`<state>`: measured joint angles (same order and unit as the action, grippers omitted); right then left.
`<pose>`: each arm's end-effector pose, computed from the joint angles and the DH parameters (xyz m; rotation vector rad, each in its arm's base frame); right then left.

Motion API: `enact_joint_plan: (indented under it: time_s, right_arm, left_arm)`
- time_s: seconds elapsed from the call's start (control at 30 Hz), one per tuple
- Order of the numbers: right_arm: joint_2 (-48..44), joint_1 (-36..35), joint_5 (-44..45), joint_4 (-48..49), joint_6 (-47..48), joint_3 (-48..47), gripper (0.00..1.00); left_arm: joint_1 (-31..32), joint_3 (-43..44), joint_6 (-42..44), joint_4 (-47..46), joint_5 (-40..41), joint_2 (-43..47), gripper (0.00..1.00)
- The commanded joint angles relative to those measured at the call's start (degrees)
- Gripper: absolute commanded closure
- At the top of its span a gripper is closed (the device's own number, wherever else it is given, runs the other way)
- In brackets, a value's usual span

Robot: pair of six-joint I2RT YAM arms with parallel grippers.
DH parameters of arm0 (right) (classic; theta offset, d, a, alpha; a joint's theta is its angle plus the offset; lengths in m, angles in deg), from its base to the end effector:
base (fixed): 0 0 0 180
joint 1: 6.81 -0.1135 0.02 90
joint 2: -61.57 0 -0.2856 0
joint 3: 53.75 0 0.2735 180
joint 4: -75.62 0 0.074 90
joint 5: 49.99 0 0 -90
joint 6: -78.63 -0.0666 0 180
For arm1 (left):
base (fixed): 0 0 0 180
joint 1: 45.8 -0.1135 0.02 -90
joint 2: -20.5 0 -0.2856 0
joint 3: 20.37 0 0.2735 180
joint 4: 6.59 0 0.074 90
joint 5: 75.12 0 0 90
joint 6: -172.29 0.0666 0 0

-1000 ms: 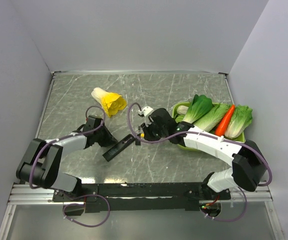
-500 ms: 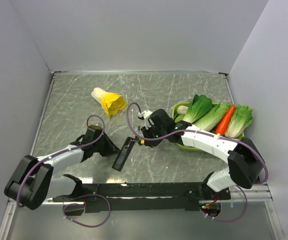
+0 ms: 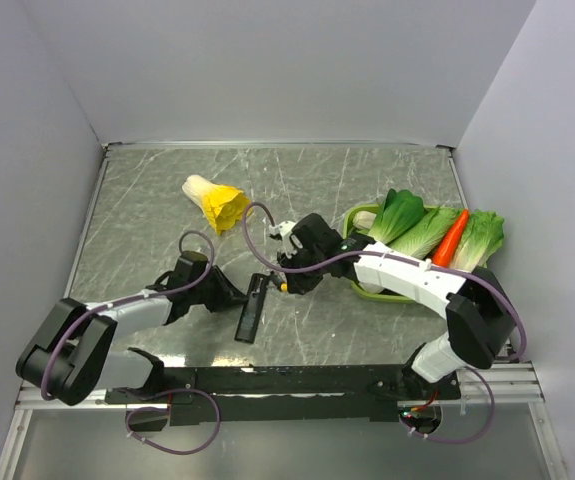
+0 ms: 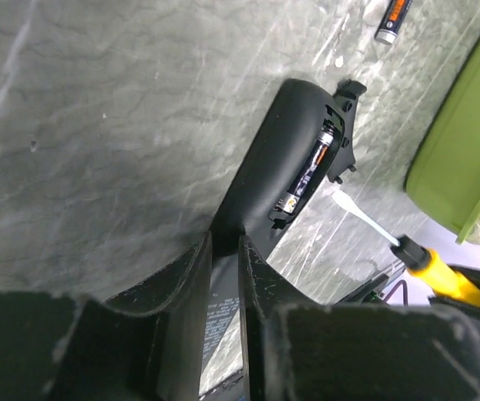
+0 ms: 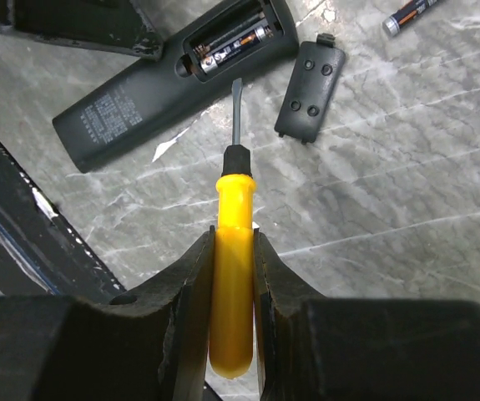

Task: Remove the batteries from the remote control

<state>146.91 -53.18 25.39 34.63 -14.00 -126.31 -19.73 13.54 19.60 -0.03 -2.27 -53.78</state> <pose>0.2261 0.2616 0.2260 -1.0669 2.3658 0.6544 0.2114 -0.1253 0.1107 -0.6762 2.5406 -1.0072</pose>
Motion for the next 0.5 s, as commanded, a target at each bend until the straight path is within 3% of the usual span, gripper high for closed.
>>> enact_joint_plan:
  time_s: [0.0,0.47]
  right_arm:
    - [3.16,-0.39,0.02,-1.22,0.88,-2.17,1.00]
    - [12.83,-0.83,-2.96,-0.16,2.10,-12.72,1.00]
  left_arm:
    - [1.97,-3.12,-2.25,-3.90,-1.14,2.29,0.78]
    - [7.42,-3.74,-6.38,-6.89,1.68,3.71,0.87]
